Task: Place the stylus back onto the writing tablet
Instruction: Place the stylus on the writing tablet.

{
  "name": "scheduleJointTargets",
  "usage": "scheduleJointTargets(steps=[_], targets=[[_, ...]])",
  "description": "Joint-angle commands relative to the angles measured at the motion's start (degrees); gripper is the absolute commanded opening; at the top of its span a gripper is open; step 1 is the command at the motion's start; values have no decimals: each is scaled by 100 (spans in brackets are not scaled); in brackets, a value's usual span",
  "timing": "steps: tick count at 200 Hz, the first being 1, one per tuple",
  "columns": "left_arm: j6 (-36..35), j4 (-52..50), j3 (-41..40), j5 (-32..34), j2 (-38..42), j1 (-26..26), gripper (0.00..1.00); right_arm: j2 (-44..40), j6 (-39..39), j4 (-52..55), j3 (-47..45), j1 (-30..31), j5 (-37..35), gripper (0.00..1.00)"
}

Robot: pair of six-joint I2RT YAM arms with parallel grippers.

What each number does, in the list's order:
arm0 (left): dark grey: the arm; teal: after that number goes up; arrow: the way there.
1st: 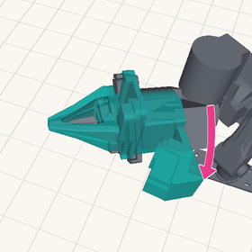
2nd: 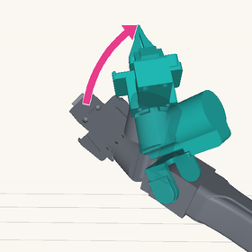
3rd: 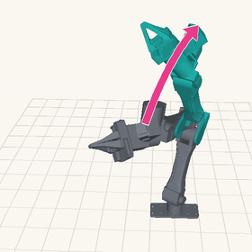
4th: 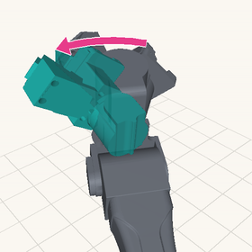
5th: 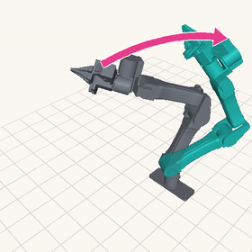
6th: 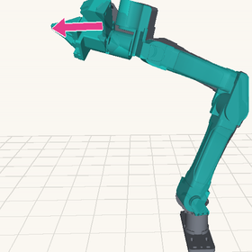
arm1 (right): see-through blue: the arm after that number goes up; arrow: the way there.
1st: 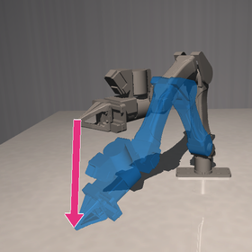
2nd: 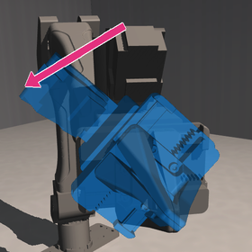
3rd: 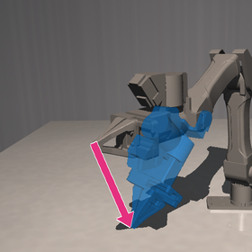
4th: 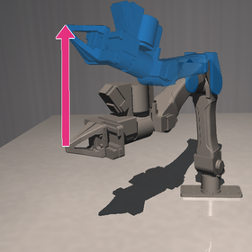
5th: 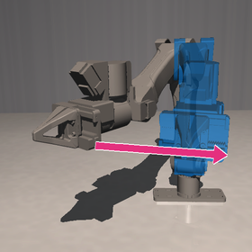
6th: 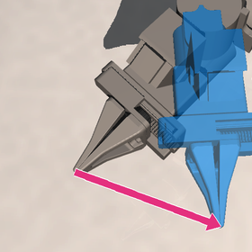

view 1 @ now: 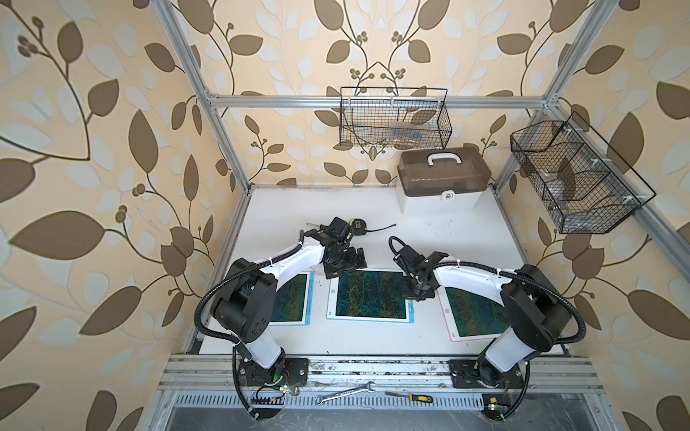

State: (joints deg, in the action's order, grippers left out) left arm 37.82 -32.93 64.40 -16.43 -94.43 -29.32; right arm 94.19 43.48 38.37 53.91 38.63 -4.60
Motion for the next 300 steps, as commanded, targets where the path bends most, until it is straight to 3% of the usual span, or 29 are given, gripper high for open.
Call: scheduleJointTargets(steps=[1,61,126,199,300], targets=[[19,-47,-9,-1,211,-30,99,-2,81,107,126,39,-132,16],[8,-59,-15,-1,213,-33,99,-41,57,70,137,48,-107,16],[-10,-74,37,-1,206,-33,99,10,34,65,250,58,-91,23],[-12,-133,112,-1,170,-37,99,21,-4,239,324,99,-97,14],[-2,-148,108,34,206,-30,99,158,1,267,294,170,-208,10]])
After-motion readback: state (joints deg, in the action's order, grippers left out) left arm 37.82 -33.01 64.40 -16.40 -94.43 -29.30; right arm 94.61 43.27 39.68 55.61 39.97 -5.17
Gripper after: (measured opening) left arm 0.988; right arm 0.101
